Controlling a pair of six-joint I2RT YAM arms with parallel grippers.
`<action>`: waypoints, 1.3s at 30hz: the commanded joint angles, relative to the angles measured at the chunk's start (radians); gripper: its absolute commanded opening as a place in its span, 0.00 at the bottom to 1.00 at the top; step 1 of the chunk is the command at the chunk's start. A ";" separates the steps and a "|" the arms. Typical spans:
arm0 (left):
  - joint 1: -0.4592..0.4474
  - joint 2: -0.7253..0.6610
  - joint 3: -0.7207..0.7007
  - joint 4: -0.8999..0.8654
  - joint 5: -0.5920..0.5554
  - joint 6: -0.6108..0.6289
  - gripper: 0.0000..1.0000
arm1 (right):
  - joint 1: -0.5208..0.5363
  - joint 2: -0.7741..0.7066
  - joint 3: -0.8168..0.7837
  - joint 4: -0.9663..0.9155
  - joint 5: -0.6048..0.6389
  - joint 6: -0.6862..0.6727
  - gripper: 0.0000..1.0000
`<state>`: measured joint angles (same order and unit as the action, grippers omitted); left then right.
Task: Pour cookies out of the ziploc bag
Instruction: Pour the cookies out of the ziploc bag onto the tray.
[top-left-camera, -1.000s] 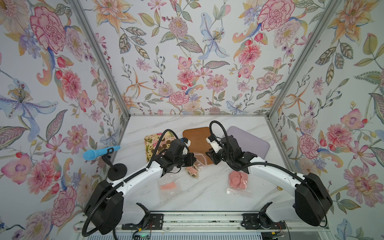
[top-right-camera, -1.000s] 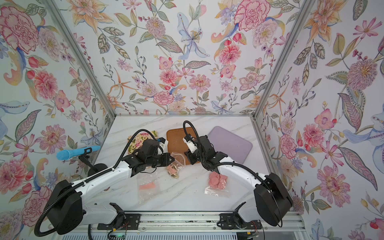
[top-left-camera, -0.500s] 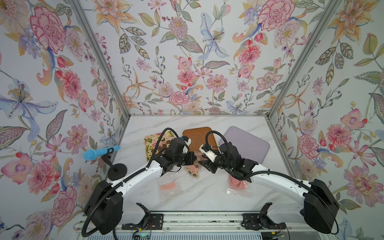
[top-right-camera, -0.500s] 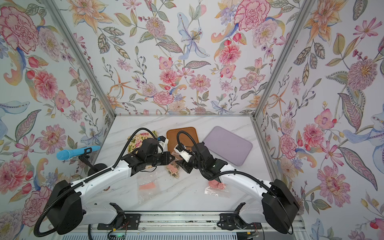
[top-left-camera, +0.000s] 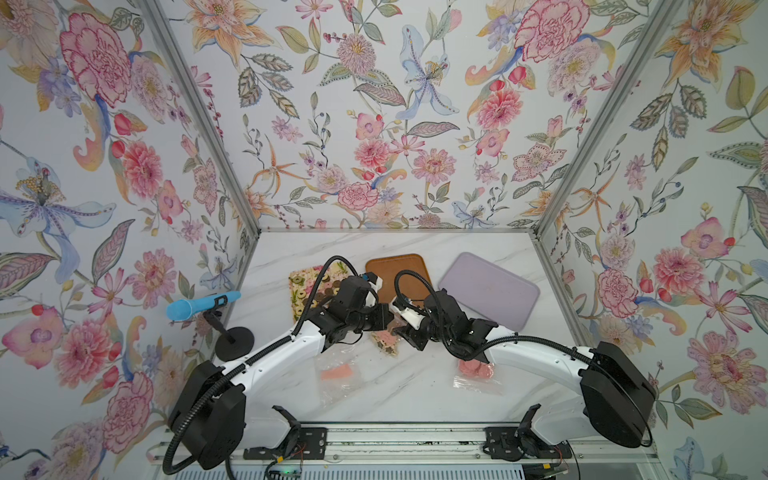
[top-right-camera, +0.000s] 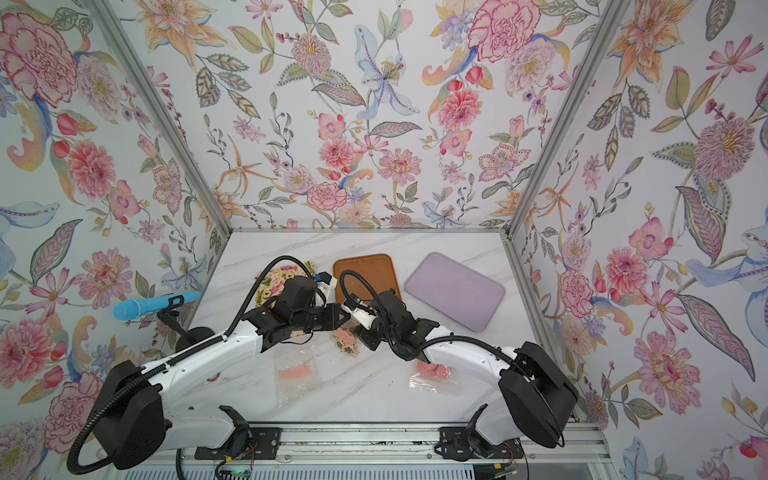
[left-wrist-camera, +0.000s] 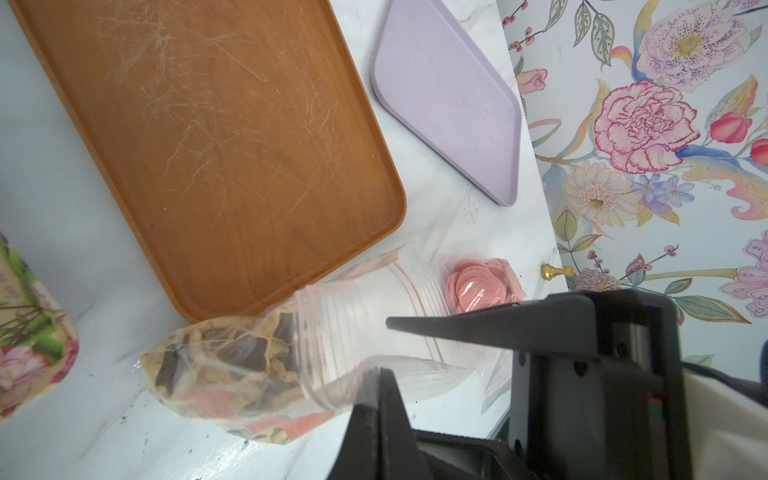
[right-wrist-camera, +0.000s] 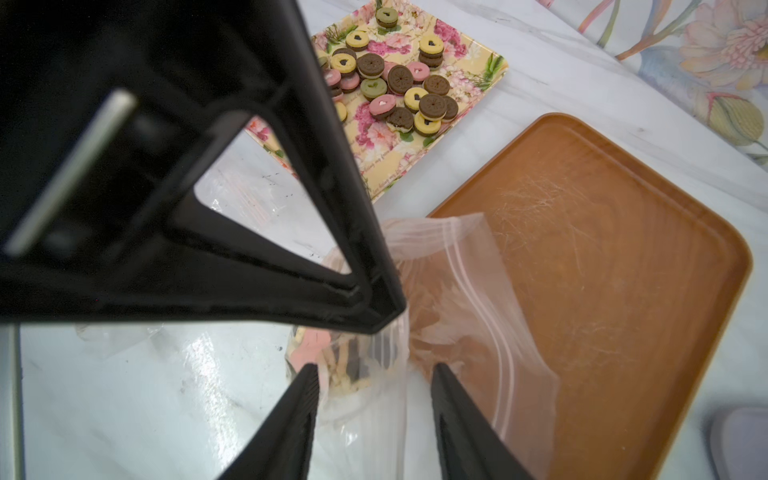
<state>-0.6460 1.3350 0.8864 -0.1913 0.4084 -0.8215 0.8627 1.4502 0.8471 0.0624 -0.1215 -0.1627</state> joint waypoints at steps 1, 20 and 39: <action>0.012 -0.033 0.023 -0.003 0.015 0.025 0.00 | 0.005 0.015 0.036 0.041 0.020 -0.025 0.45; 0.045 -0.062 -0.006 0.020 -0.012 0.040 0.11 | 0.011 0.055 0.089 0.002 -0.012 -0.015 0.00; 0.135 -0.362 -0.195 0.039 -0.312 0.135 0.45 | -0.066 0.359 0.472 -0.067 -0.205 0.039 0.00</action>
<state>-0.5251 0.9817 0.7166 -0.1783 0.1390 -0.7128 0.8131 1.7538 1.2560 -0.0040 -0.2569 -0.1429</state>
